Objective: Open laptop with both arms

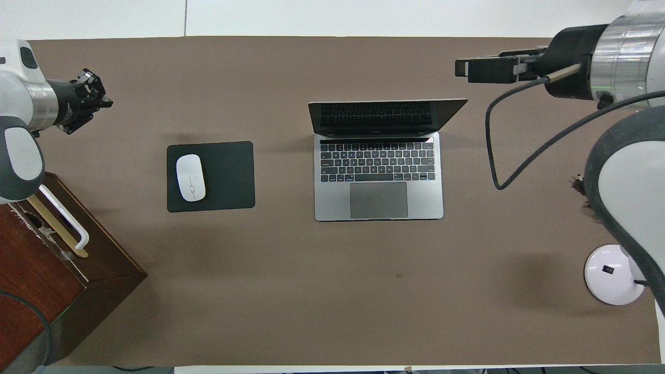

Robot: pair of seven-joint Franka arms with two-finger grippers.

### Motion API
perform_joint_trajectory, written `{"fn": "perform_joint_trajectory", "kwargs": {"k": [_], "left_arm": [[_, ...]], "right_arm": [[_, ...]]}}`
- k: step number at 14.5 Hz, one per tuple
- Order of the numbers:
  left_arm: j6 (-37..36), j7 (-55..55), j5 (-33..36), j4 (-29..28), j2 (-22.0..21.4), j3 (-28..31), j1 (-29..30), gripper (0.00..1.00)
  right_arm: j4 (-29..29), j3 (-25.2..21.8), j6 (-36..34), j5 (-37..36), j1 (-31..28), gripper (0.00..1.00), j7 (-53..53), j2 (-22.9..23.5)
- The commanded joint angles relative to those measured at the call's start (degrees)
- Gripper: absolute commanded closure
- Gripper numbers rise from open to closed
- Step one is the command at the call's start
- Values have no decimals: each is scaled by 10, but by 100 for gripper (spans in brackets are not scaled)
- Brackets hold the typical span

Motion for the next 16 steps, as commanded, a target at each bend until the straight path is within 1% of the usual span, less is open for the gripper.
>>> {"fn": "perform_joint_trajectory", "kwargs": {"k": [1,2,3,4,8,10,12,14,15,16], "left_arm": [[-71,65,33,17,6,0,15,100],[-106,83,37,18,2,1,15,100],[-149,108,56,21,-7,0,16,100],[-184,128,66,22,-20,0,15,100],[-323,145,67,20,-64,0,10,100],[-392,186,67,20,-79,0,8,100],[-425,200,67,22,-91,-3,6,100],[-451,204,68,21,-109,-1,4,100],[-453,204,68,20,-118,-4,8,65],[-447,205,67,17,-123,-7,9,1]], "right_arm": [[8,3,-87,-69,-25,0,6,-14],[8,3,-119,-94,-35,0,6,-21],[8,3,-148,-117,-41,0,10,-30],[8,3,-175,-135,-47,0,32,-36],[16,7,-272,-214,-50,0,182,-51],[12,6,-311,-218,-53,0,227,-58],[6,5,-343,-220,-56,0,239,-71],[-32,7,-333,-245,-58,0,232,-99],[-45,14,-319,-252,-79,0,217,-105],[-59,46,-301,-252,-124,0,191,-112]]}}
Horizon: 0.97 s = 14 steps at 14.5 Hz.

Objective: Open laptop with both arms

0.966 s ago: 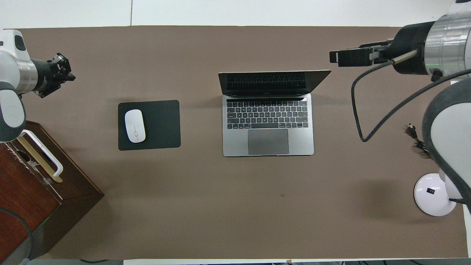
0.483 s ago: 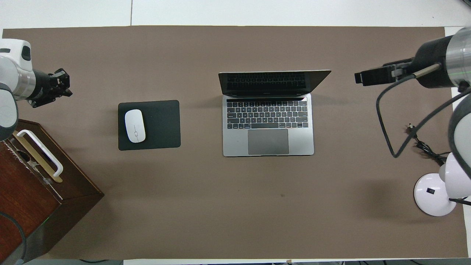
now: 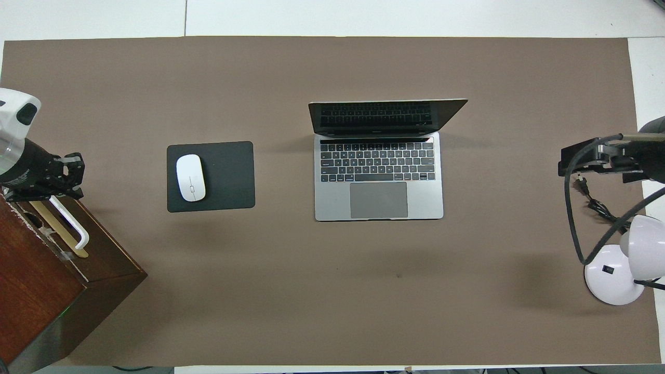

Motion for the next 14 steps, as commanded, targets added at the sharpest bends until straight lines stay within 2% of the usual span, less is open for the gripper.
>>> {"fn": "perform_joint_trajectory", "kwargs": {"k": [1,2,5,11,12,14], "left_arm": [[-8,9,12,-11,-25,-5,1,0],[-1,6,12,-16,-28,-10,2,0],[60,5,10,-59,-45,-9,0,0],[84,7,9,-54,-46,-12,-14,0],[89,7,9,-53,-45,-12,-15,0],[94,6,9,-53,-44,-16,-17,0]], "right_arm": [[-67,84,64,-11,-110,0,-51,-41],[-70,95,77,-10,-128,0,-56,-43],[-68,93,75,-4,-133,0,-56,-40],[-62,90,97,1,-127,0,-57,-36],[-61,79,96,4,-113,0,-56,-36],[-60,7,92,4,-45,0,-53,-37]]}}
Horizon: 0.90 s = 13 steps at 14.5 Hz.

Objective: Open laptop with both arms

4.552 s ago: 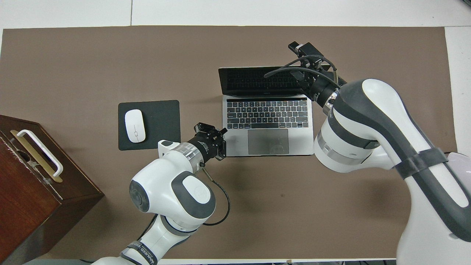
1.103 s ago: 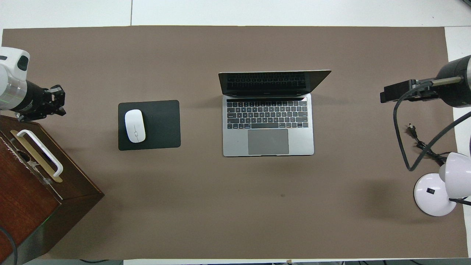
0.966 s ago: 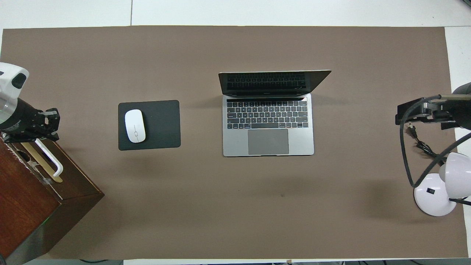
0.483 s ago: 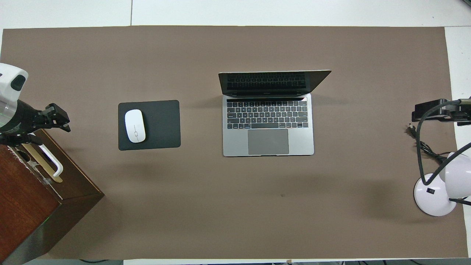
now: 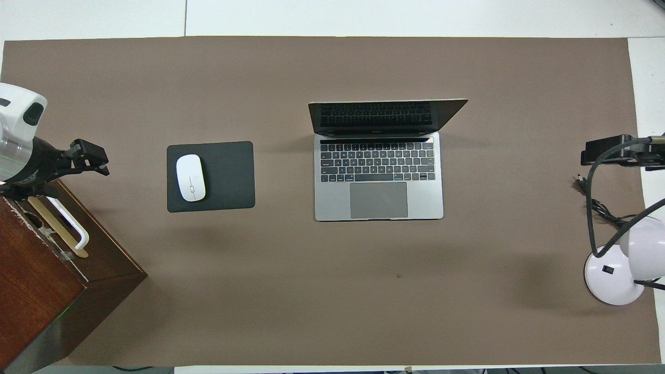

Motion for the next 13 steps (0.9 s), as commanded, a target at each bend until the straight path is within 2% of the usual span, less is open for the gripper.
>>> {"fn": "perform_joint_trajectory", "kwargs": {"k": [1,6,9,13], "left_arm": [[24,5,8,-19,-14,0,-8,0],[25,7,6,-16,-14,-11,-12,0],[0,8,-8,18,-16,-12,-12,0],[-18,152,-8,44,-16,-8,-11,0]], "right_arm": [[-12,-65,9,5,56,0,-5,-11],[-10,-66,16,4,56,0,-9,0],[19,-66,14,2,56,0,-10,20],[29,-66,8,1,56,0,-10,26]]}}
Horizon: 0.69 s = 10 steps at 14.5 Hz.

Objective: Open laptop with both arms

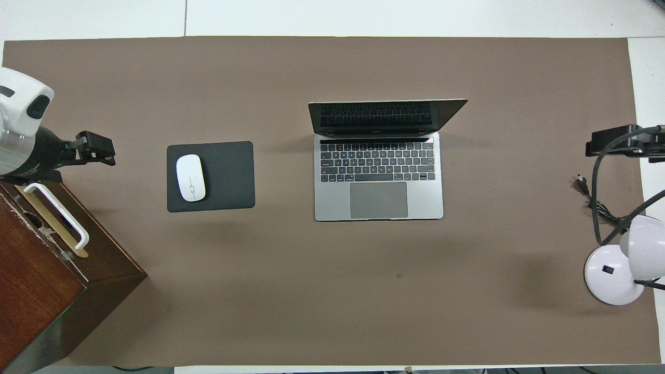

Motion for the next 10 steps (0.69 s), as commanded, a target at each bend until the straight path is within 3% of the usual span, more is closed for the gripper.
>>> {"fn": "perform_joint_trajectory", "kwargs": {"k": [1,4,10], "left_arm": [[-26,62,-5,25,-6,10,-4,0],[-20,63,-5,54,-5,7,-4,0],[-16,70,-5,45,-9,-1,-6,0]], "right_arm": [[12,-5,-2,1,3,0,-10,8],[11,-5,-2,1,3,0,-9,7],[7,-5,3,1,3,0,-9,5]]}}
